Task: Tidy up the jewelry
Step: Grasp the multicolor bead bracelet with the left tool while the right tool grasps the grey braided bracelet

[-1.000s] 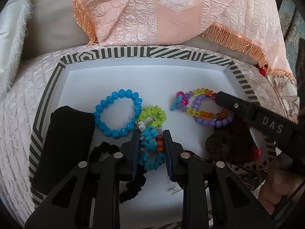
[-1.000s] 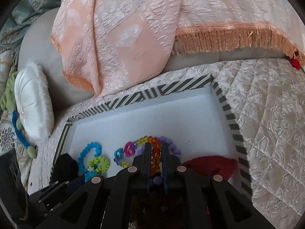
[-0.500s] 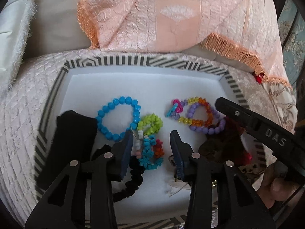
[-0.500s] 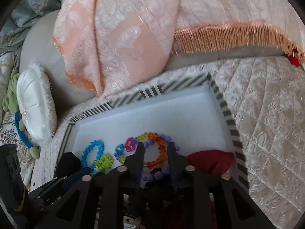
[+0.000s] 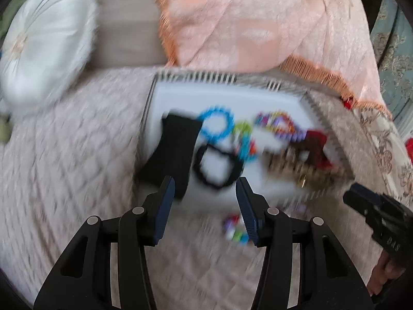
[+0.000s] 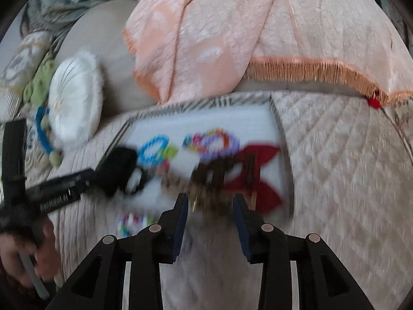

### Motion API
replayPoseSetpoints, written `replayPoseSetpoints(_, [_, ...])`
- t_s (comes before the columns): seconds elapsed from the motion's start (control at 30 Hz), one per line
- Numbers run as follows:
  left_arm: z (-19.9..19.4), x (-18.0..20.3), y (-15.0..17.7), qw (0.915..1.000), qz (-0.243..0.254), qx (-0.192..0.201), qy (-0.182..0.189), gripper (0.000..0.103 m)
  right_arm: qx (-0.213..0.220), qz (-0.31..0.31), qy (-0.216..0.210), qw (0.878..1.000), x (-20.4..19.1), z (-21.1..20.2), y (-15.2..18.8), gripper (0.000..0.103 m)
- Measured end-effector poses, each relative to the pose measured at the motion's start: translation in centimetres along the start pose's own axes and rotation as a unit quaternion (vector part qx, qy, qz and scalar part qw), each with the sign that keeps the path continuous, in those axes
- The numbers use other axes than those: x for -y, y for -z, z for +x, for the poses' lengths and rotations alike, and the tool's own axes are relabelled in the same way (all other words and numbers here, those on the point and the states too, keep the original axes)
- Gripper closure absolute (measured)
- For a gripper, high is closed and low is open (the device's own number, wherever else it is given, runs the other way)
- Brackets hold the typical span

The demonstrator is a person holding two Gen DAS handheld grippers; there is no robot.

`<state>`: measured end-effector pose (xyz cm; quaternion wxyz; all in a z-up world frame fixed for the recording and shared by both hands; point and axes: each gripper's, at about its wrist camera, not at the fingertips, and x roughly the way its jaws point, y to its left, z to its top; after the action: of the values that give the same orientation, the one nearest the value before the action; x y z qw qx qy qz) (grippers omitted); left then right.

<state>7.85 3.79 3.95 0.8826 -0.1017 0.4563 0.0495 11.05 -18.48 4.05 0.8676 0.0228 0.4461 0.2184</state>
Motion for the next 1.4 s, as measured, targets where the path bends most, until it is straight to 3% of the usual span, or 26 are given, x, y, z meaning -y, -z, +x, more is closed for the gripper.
replayPoseSetpoints(0.1, [0.3,0.3,2.7,0.9997,0.009,-0.017,-0.018,0.054,-0.042,0.0,0.0,0.999,-0.6,0.6,2.7,0.068])
replayPoseSetpoints(0.23, [1.3,1.3,4.8,0.9991,0.014,-0.034,-0.021,0.054,-0.049,-0.019,-0.012,0.999,-1.8,1.9,3.4,0.068])
replayPoseSetpoints(0.4, [2.7,1.6,3.8,0.9995,-0.004,-0.026,-0.017,0.054,-0.059,-0.025,-0.017,0.998,-2.5,4.0,3.0,0.068])
replayPoseSetpoints(0.57, [4.1,2.4,3.1,0.9992,-0.004,-0.028,-0.027,0.054,-0.078,-0.054,0.015,0.995,-3.3,6.3,3.2,0.068])
replayPoseSetpoints(0.73, [4.7,4.2,3.7,0.9959,0.059,-0.03,-0.061,0.048,-0.082,-0.108,0.044,0.99,-4.5,6.6,3.5,0.068])
replayPoseSetpoints(0.83, [4.7,4.2,3.8,0.9953,0.07,-0.029,-0.06,0.048,-0.081,-0.125,0.047,0.988,-4.7,6.4,3.7,0.076])
replayPoseSetpoints(0.9, [4.6,4.2,3.8,0.9956,0.076,-0.03,-0.045,0.067,-0.078,-0.129,0.041,0.988,-4.8,6.1,3.7,0.088])
replayPoseSetpoints(0.93, [4.5,4.3,3.9,0.9952,0.083,-0.029,-0.043,0.073,-0.077,-0.131,0.042,0.987,-4.9,6.0,3.8,0.089])
replayPoseSetpoints(0.97, [4.3,4.5,4.1,0.9946,0.093,-0.031,-0.033,0.086,-0.078,-0.135,0.043,0.987,-5.0,5.8,3.9,0.091])
replayPoseSetpoints(1.03, [3.7,4.6,4.6,0.9935,0.107,-0.029,-0.026,0.095,-0.08,-0.135,0.043,0.987,-4.9,5.4,4.2,0.093])
replayPoseSetpoints(1.2, [1.3,3.0,5.9,0.9954,0.083,-0.035,0.033,0.095,-0.095,-0.125,0.024,0.987,-4.7,3.2,4.9,0.094])
replayPoseSetpoints(1.4, [-3.9,2.5,7.8,0.9954,0.069,0.009,0.066,0.095,-0.066,-0.092,0.013,0.994,-3.8,-0.9,6.0,0.094])
